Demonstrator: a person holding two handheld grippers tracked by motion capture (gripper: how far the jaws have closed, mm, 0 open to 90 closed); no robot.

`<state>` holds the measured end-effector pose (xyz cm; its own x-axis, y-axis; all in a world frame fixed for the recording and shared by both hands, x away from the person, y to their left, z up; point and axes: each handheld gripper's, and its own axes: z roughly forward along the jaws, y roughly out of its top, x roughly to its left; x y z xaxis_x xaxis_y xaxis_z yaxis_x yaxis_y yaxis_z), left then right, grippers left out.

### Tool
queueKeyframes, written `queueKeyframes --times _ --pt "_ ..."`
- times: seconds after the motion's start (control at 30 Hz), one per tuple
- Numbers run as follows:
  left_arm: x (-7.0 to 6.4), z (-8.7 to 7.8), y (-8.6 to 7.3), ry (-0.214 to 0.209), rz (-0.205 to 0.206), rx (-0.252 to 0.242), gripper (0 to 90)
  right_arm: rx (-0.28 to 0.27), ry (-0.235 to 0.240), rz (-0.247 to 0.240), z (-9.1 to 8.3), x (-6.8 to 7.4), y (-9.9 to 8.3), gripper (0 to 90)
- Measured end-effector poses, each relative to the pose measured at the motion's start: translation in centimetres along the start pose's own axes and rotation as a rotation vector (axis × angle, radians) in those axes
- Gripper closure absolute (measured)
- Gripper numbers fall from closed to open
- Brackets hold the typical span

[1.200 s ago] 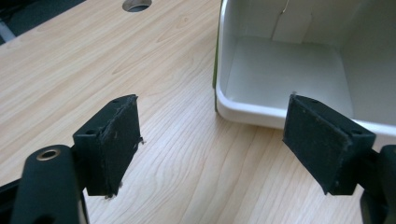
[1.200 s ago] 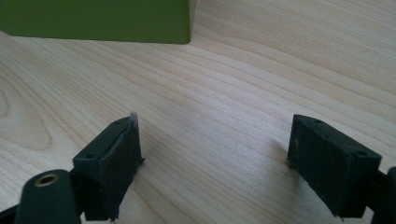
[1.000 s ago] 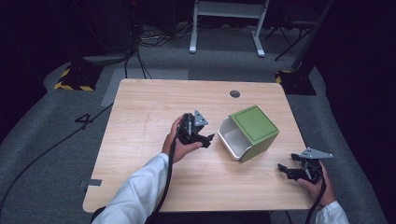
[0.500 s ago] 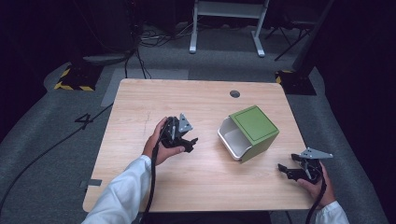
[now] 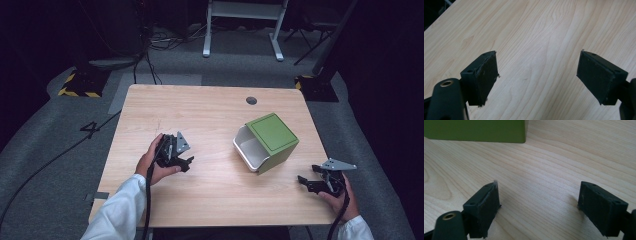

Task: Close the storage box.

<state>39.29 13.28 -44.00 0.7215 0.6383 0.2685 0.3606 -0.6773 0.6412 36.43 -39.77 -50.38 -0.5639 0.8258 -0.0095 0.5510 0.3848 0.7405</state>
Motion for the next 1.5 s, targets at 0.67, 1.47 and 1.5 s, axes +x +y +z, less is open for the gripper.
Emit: queueKeyframes --times 0.67,1.47,1.5 --pt "1.3 -1.3 -7.3 0.021 -0.032 0.088 17.6 0.000 -0.001 0.000 0.0 0.0 0.0 17.3" --pt "3.1 -1.4 -12.9 -0.085 -0.316 -0.011 15.5 -0.002 0.000 0.001 -0.1 0.0 -0.1 17.7" --pt "3.1 -1.4 -12.9 -0.081 -0.319 -0.011 15.5 -0.002 0.001 0.001 -0.1 0.0 -0.1 17.7"
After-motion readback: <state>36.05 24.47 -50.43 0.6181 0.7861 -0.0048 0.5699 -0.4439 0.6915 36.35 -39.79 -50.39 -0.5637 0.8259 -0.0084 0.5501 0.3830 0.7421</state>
